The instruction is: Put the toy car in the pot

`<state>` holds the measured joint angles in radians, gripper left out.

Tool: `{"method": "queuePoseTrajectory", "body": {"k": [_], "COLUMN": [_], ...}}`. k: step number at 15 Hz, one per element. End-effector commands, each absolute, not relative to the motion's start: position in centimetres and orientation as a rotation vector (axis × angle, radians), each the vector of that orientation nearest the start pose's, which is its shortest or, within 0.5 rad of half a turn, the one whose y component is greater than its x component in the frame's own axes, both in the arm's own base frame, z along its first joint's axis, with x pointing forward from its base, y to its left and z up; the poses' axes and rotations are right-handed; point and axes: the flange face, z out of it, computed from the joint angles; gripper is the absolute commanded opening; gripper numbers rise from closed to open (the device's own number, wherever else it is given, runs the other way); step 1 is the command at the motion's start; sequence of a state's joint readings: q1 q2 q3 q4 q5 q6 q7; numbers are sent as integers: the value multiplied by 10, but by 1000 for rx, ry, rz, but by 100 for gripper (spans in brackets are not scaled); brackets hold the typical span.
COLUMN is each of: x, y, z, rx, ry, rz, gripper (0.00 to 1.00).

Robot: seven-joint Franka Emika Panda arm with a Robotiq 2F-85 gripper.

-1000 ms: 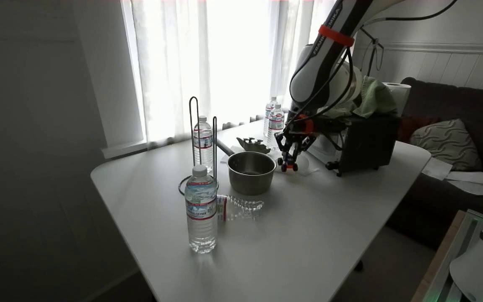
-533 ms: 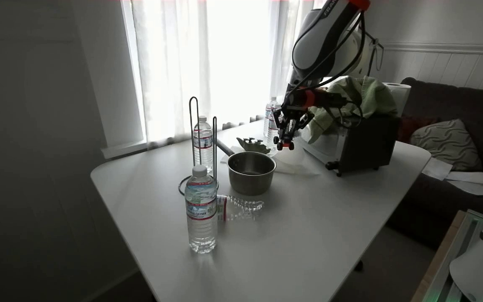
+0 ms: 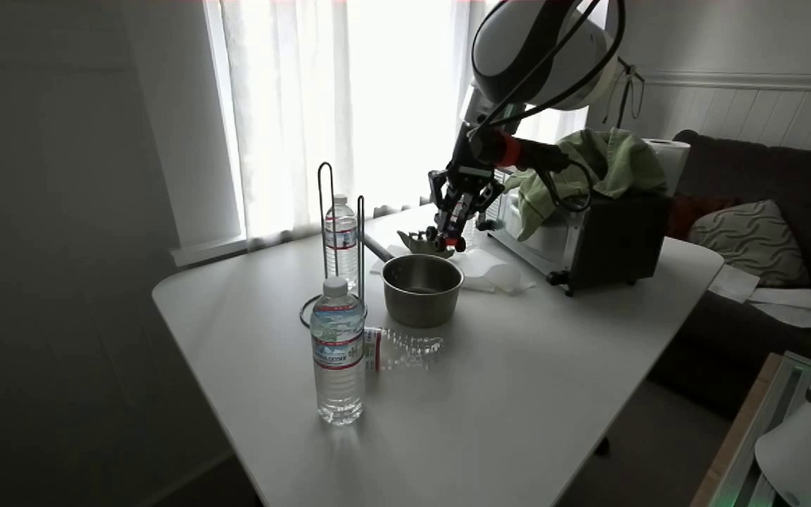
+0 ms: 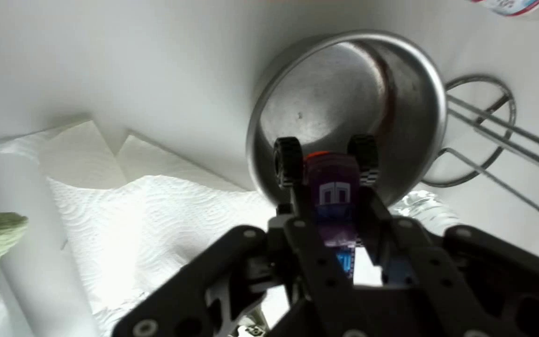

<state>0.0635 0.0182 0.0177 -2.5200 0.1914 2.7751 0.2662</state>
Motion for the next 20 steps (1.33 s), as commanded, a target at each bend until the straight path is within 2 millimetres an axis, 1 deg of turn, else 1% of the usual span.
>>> {"method": "queuePoseTrajectory", "body": {"k": [1, 3, 5, 13, 18, 19, 20], "x": [476, 477, 477, 475, 476, 475, 475], "y": [55, 65, 68, 65, 63, 63, 63], "z": [295, 288, 280, 237, 223, 222, 221], "rx": [-2931, -2938, -2957, -3004, -3034, -3041, -3047], "ry": [457, 437, 427, 429, 416, 412, 409], "rz": [-335, -323, -327, -342, -360, -347, -348], "gripper": [8, 8, 8, 8, 8, 45, 55]}}
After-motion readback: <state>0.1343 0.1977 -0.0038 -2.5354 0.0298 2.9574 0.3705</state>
